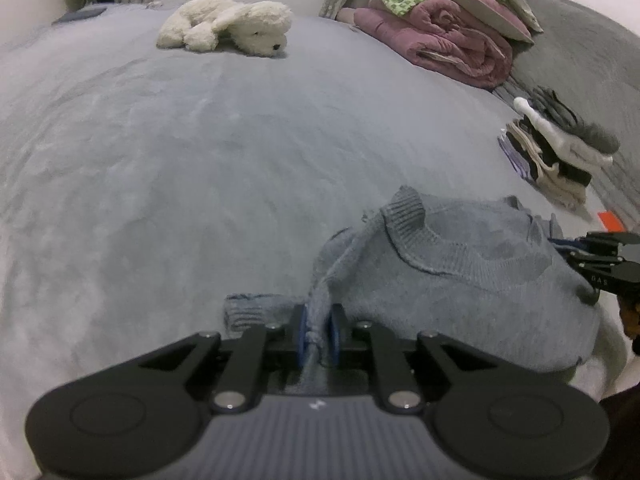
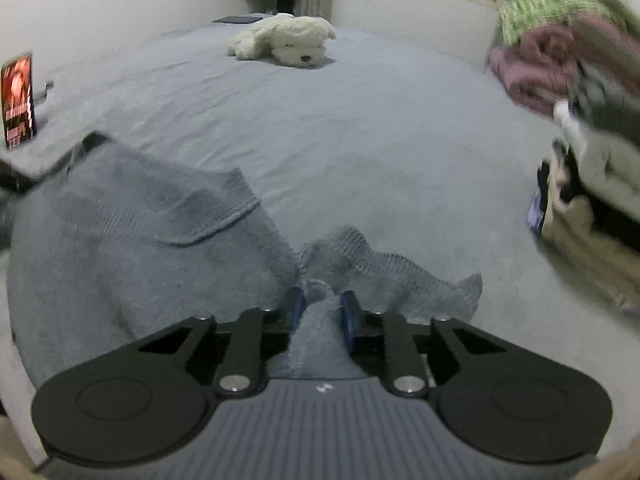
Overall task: Fold clothes
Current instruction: 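Lift the sweater with both grippers and shake it open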
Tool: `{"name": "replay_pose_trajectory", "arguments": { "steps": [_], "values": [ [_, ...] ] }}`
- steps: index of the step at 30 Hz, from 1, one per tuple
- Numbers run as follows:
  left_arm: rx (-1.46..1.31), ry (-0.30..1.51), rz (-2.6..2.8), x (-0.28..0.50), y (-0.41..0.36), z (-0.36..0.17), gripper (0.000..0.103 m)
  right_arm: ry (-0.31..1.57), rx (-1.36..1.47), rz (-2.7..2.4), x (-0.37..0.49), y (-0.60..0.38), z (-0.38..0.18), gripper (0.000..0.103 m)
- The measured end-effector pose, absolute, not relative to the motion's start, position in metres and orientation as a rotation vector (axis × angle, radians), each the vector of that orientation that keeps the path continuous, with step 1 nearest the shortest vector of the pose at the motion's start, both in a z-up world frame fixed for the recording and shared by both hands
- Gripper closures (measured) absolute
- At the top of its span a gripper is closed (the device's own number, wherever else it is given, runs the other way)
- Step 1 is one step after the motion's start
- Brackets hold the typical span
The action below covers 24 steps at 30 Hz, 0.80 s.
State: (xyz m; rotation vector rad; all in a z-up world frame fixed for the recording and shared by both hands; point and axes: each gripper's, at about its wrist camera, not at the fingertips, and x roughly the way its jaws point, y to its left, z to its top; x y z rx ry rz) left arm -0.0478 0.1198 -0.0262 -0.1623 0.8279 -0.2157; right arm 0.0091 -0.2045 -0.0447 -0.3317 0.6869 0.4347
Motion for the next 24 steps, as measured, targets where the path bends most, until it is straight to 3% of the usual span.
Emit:
{"name": "replay_pose_trajectory", "arguments": {
  "steps": [11,24],
  "values": [
    [-0.038,0.643,-0.156,-0.05,0.118,0.017,0.098,0.429,-0.369,0.28,-0.017,-0.203,-0.009,0.092],
    [0.082,0.514,-0.062,0.035,0.103,0.059,0.098,0.232,-0.388,0.099,0.034,-0.197,0.018,0.093]
  ]
}}
